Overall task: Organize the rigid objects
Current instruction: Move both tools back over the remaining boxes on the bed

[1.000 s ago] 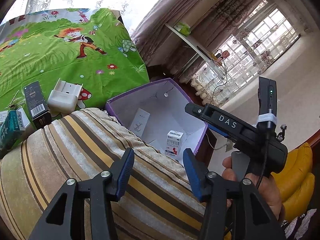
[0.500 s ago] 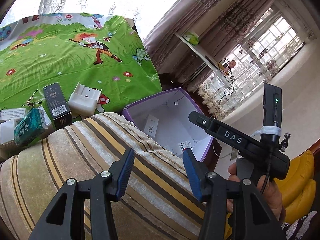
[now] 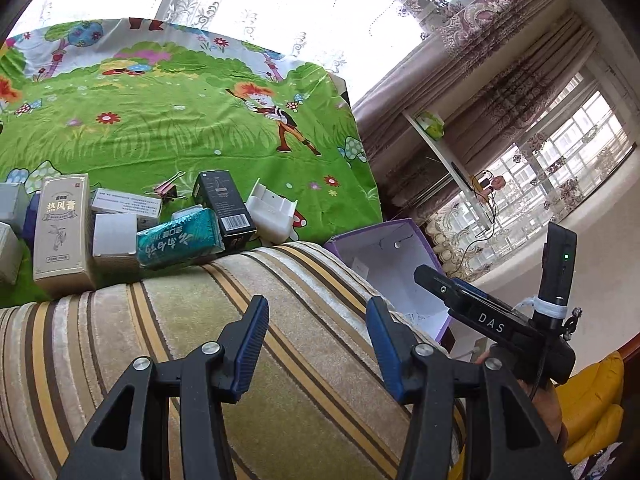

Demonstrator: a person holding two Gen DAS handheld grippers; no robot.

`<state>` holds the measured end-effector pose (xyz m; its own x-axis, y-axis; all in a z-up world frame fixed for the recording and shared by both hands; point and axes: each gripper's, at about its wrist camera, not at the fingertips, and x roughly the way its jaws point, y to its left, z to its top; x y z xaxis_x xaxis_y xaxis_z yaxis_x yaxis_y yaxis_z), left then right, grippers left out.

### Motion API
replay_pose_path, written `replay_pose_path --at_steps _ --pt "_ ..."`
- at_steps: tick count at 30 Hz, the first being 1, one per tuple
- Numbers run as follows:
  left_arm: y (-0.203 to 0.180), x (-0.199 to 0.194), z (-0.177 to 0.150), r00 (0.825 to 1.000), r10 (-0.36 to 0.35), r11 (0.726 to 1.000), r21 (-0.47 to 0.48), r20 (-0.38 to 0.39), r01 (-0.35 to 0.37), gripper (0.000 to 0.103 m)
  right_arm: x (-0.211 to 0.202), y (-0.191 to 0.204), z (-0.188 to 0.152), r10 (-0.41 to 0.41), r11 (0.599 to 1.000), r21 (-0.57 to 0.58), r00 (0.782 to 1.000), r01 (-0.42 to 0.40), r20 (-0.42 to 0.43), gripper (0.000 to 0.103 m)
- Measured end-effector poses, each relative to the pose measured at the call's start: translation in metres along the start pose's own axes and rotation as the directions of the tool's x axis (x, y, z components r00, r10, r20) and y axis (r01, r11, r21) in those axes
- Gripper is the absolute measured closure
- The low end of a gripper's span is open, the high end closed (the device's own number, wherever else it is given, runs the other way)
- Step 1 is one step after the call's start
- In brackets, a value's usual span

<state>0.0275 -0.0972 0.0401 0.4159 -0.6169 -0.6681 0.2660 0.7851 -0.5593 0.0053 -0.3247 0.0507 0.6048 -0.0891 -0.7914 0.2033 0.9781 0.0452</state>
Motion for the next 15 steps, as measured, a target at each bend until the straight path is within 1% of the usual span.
replay_pose_path --at_steps 3,8,15 --pt "0.016 -0.01 -0.001 1.0 0.022 0.999 -0.031 0.015 -0.022 0.051 0.001 0.011 -0.001 0.008 0.999 -0.033 1.0 -0.008 -0.007 0.016" --pt "0.042 -0.026 -0.002 0.997 0.068 0.995 -0.069 0.032 -0.066 0.051 0.005 0.033 -0.002 0.044 0.995 -0.083 0.999 -0.047 -0.031 0.016" --pt "0.072 -0.047 -0.004 0.99 0.128 0.986 -0.117 0.052 -0.121 0.051 0.011 0.077 -0.006 0.084 0.972 -0.213 0.995 -0.095 -0.06 0.016"
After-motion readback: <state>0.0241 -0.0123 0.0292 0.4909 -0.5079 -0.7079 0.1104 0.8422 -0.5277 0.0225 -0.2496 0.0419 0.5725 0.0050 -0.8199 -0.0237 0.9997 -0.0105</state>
